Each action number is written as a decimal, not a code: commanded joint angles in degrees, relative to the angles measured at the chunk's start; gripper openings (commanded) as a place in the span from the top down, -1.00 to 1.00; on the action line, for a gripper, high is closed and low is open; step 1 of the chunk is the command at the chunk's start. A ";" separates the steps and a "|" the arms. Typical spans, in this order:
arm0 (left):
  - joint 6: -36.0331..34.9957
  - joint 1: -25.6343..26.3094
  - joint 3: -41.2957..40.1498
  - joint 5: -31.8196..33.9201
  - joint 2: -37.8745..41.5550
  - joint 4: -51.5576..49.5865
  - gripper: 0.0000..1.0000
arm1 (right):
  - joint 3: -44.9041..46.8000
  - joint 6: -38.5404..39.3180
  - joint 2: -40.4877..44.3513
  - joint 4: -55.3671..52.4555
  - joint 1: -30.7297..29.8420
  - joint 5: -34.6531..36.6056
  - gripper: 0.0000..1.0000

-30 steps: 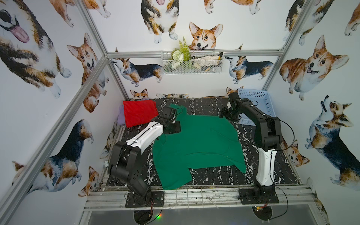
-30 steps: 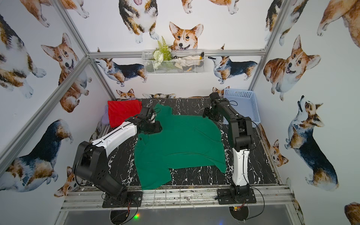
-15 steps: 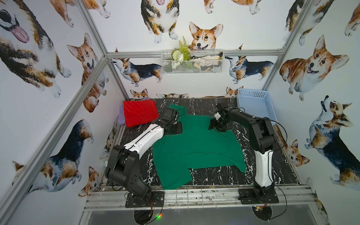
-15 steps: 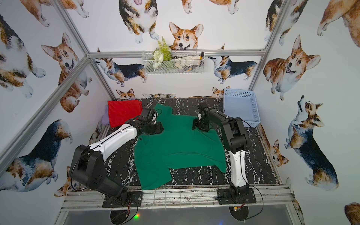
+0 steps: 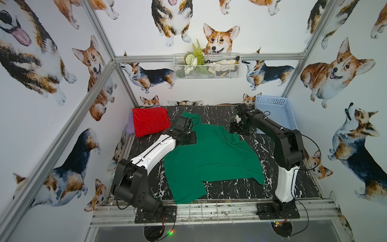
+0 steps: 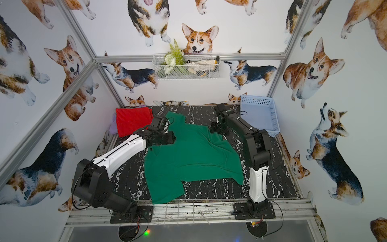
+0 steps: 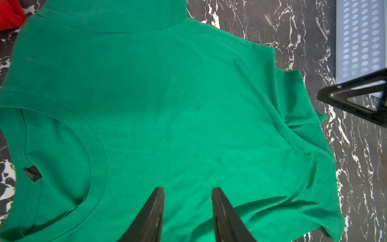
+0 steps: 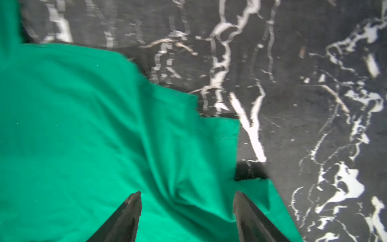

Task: Fold and stack t-shirts
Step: Flatten out the T-shirt at the center of the board.

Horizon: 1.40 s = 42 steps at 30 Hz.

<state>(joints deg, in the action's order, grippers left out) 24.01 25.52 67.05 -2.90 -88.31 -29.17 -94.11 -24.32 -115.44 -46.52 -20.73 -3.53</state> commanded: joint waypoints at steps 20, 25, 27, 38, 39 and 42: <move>0.41 2.23 -0.96 0.93 0.06 0.30 0.14 | 16.17 4.09 9.98 6.27 -1.89 -8.77 -0.07; 0.94 3.02 -1.48 1.49 0.99 0.62 0.14 | 24.00 3.08 18.82 5.88 -12.17 -6.52 -0.11; 1.21 3.20 -1.66 1.43 1.10 0.95 0.14 | 26.91 2.08 21.18 7.22 -13.59 -7.09 -0.13; 1.04 4.38 -1.67 2.91 2.31 -0.25 0.14 | 16.66 1.89 13.05 4.30 -2.79 0.62 -0.24; 1.04 4.41 -1.73 3.05 2.46 -0.35 0.14 | 15.06 2.38 11.20 3.72 -2.62 0.79 -0.23; 0.69 4.45 -2.11 3.46 3.09 -0.71 0.14 | 10.32 3.60 5.31 2.65 -2.36 0.08 -0.19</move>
<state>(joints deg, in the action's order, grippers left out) 25.10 29.95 65.41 -0.40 -85.89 -29.04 -80.03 -22.44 -105.80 -41.32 -23.46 -3.60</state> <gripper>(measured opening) 0.429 0.605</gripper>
